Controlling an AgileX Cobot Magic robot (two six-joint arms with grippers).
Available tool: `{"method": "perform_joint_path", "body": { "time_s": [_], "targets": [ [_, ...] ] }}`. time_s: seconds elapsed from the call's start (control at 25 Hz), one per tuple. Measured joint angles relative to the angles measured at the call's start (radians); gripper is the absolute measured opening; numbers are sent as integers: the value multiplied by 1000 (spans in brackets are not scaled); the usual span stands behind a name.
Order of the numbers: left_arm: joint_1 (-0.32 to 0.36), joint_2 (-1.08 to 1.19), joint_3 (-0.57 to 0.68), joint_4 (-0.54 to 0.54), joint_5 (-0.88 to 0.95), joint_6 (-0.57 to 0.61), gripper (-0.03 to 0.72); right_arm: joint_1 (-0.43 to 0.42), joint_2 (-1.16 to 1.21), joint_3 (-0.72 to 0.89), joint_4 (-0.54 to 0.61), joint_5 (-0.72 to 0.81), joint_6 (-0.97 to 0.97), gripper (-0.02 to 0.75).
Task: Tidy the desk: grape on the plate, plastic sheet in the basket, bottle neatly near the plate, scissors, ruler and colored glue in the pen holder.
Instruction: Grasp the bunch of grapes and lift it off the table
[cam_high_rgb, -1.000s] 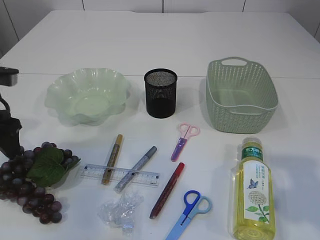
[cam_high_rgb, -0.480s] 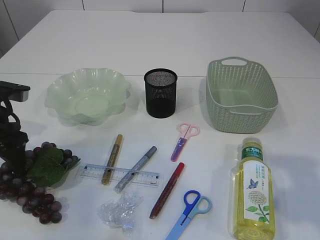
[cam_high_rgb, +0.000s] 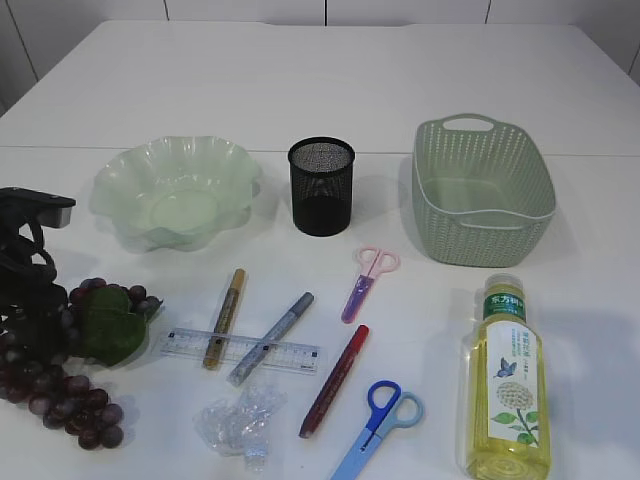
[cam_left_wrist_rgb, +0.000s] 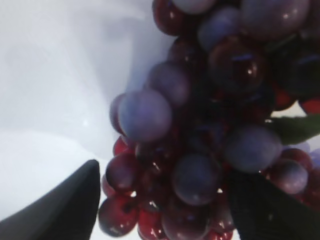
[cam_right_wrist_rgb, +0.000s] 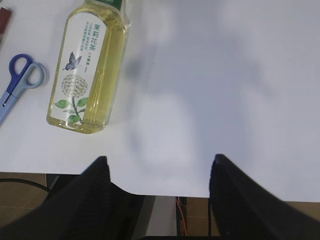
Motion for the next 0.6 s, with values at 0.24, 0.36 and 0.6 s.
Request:
{"method": "perform_joint_path", "body": {
  "time_s": [0.24,0.36,0.6],
  "targets": [
    [0,21,-2,0,-28,0,573,0,0,0,0,0,0,490],
    [0,37,-2,0,-31,0,573,0,0,0,0,0,0,490],
    [0,73,-2,0,-41,0,572,0,0,0,0,0,0,490]
  ]
}}
